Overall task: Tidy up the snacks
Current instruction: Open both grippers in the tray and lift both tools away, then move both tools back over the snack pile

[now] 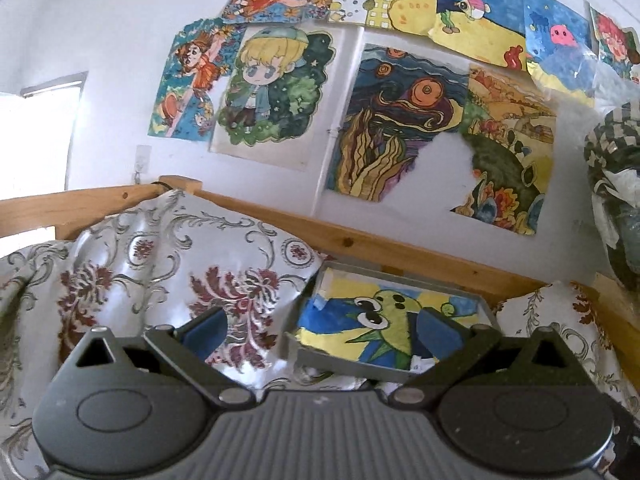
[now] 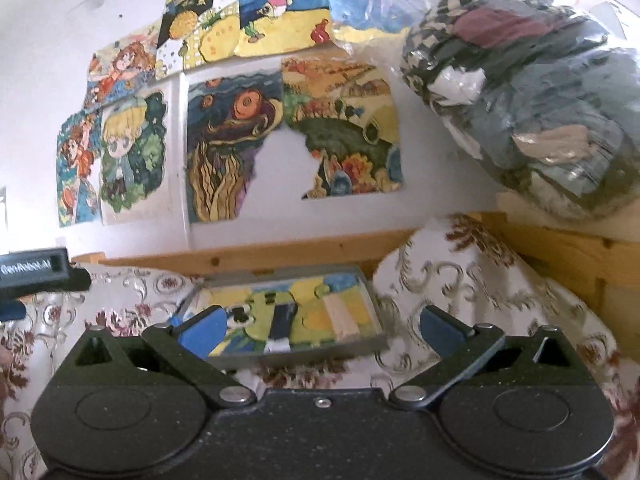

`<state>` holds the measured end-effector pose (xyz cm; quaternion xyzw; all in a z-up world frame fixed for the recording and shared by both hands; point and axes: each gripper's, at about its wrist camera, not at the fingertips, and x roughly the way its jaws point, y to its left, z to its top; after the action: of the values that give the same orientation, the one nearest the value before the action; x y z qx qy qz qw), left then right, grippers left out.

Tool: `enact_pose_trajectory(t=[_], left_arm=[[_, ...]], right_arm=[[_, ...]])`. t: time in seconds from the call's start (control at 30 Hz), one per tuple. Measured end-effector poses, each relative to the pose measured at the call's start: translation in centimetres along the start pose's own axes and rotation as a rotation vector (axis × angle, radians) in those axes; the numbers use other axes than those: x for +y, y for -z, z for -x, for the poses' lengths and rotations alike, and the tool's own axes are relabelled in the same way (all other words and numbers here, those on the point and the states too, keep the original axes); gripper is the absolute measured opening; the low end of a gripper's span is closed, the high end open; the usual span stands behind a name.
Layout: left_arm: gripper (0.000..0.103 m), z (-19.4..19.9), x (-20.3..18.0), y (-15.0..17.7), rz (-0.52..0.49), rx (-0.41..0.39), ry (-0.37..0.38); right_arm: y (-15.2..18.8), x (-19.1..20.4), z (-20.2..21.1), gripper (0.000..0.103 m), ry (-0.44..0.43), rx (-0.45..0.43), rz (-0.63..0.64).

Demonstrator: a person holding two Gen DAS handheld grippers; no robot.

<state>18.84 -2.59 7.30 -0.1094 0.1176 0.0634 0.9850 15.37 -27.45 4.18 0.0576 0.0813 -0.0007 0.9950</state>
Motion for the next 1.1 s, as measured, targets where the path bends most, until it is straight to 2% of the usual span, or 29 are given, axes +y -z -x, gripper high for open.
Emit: enact_pose_trajectory(t=[0.13,0.33,0.57,0.97,1.1], left_arm=[[0.103,1.3,1.2,0.8,-0.007,-0.003,-0.003],[0.103,3.0,2.4,2.7,-0.019,0.034,-0.008],[0.103,4.4,4.3,5.1,-0.001,0.111,-0.018],[0.103,4.4,6.6,8.4,-0.061,0.218,-0.025],[0.103,3.9,6.9,9.3,-0.086,0.293,-0.049]], right_arm=[[1.3,0.4,1.4,0.102,0.009,0.031,-0.01],[2.8,1.8,3.0,0.102,-0.001,0.077,0.037],[4.4,3.3,4.0,0.102,-0.022,0.159,0.087],[7.7,5.8,4.6,0.102,-0.087,0.289,0.134],[8.5,6.3,4.2,0.102,-0.104,0.337,0.139]])
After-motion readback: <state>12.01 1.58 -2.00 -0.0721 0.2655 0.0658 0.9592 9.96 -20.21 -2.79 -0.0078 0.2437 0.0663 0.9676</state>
